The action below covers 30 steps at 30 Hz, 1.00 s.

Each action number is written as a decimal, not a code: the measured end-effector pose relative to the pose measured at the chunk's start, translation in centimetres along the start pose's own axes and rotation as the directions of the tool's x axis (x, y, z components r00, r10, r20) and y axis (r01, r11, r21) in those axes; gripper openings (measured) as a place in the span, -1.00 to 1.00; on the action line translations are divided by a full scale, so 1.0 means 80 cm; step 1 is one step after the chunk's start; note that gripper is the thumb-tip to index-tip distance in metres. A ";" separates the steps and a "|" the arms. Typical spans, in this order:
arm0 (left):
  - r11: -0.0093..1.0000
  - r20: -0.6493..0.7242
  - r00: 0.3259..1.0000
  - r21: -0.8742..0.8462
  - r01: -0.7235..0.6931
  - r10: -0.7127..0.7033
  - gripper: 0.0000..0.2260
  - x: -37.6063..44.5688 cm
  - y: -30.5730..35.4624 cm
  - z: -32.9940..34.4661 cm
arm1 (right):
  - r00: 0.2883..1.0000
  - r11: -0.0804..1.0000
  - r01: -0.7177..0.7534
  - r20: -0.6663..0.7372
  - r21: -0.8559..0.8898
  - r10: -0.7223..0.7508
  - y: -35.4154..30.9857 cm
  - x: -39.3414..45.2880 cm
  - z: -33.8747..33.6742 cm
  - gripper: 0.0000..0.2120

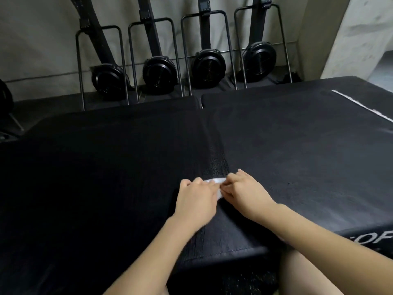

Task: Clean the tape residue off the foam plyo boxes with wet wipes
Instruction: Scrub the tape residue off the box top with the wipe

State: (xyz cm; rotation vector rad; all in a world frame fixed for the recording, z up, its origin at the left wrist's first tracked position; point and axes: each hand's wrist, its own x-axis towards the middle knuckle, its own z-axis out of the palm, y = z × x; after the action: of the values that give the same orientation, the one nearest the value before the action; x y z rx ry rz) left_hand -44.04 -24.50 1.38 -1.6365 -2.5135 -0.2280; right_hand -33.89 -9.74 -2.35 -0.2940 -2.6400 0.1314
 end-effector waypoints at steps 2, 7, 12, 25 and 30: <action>0.999 0.059 0.998 -0.027 0.040 -0.039 -0.70 0.015 -0.007 -0.003 | 1.000 1.000 -0.021 -0.014 -0.016 0.021 0.000 0.018 0.000 -0.73; 0.996 0.127 0.988 -0.019 0.085 -0.082 -0.69 0.013 -0.001 -0.009 | 0.998 0.997 -0.025 0.052 -0.071 0.029 -0.010 0.020 -0.002 -0.62; 0.999 0.023 1.000 -0.047 0.021 -0.020 -0.71 -0.043 0.021 -0.015 | 1.000 0.998 0.026 -0.017 0.050 -0.025 -0.024 -0.034 -0.016 -0.73; 1.000 0.023 1.000 -0.019 0.015 -0.014 -0.64 -0.074 0.024 -0.001 | 0.995 0.998 -0.004 -0.098 -0.064 -0.002 -0.051 -0.054 -0.020 -0.71; 0.999 -0.025 0.999 0.020 0.030 -0.029 -0.72 -0.083 0.035 -0.010 | 0.997 0.999 -0.037 -0.072 -0.006 0.037 -0.061 -0.064 -0.023 -0.75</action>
State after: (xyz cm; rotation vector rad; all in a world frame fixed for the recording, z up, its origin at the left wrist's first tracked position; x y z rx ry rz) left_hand -38.81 -29.52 1.01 -1.5798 -2.5148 -0.2239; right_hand -29.49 -15.63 -2.35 -0.3437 -2.5648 0.1209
